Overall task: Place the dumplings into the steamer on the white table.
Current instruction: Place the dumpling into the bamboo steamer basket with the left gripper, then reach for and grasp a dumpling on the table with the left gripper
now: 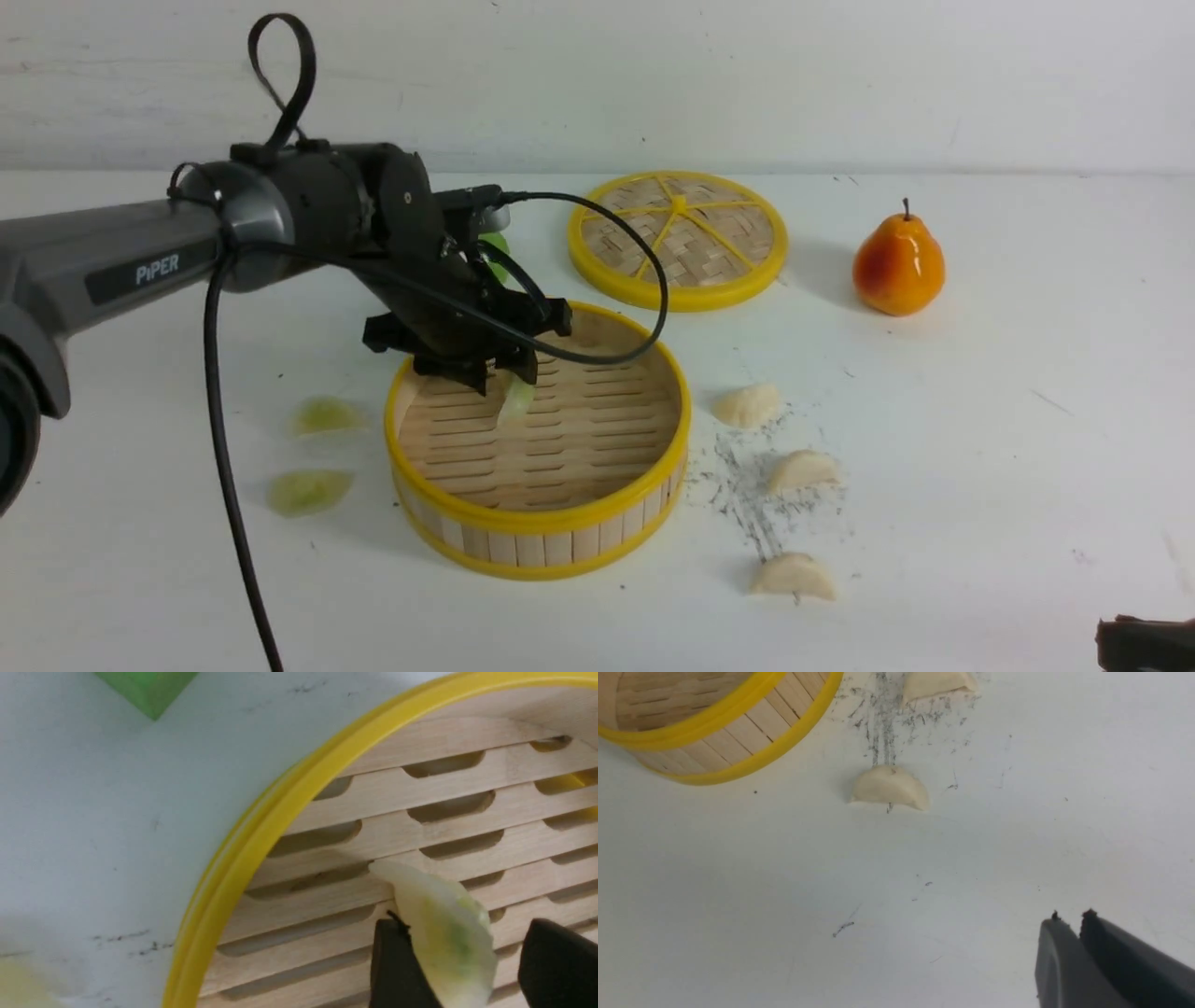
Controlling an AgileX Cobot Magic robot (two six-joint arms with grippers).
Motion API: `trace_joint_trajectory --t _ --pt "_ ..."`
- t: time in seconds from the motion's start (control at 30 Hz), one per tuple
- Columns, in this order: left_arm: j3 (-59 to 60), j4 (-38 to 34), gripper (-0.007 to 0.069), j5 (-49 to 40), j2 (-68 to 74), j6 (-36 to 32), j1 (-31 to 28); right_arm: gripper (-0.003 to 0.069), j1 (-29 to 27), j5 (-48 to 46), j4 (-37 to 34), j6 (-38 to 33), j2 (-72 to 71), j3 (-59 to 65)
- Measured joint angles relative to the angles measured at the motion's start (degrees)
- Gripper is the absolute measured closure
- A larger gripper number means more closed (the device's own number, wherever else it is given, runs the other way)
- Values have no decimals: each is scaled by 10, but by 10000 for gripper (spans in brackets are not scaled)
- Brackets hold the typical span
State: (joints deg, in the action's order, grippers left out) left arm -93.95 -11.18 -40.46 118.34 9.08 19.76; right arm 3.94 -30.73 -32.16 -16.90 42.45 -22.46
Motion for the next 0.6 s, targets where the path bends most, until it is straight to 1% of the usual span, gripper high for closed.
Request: trace_joint_trajectory --t 0.03,0.07,0.13,0.23,0.3,0.33,0.4,0.43,0.5,0.57,0.6 --pt "-20 26 257 -42 -14 1 0 591 0 -1 0 0 0 0" --pt "-28 37 258 -59 -25 4 0 589 0 0 0 0 0 0" --pt "-37 82 266 -89 -56 21 0 587 0 -2 0 0 0 0" --pt "-44 152 289 -140 -115 66 -10 584 0 -4 0 0 0 0" --pt "-44 170 296 -166 -130 72 -20 583 0 -4 0 0 0 0" --pt "-43 183 306 -199 -140 73 -36 582 0 -5 0 0 0 0" --pt "-36 186 315 -219 -144 69 -55 580 0 -6 0 0 0 0" --pt "-13 180 326 -229 -146 61 -77 580 0 -9 0 -1 0 0" --pt "28 159 340 -222 -147 48 -98 579 0 -12 0 -2 0 0" --pt "65 138 351 -211 -149 26 -108 579 0 -13 0 -2 0 0" --pt "100 122 358 -193 -149 -6 -110 579 0 -15 0 -6 0 0"
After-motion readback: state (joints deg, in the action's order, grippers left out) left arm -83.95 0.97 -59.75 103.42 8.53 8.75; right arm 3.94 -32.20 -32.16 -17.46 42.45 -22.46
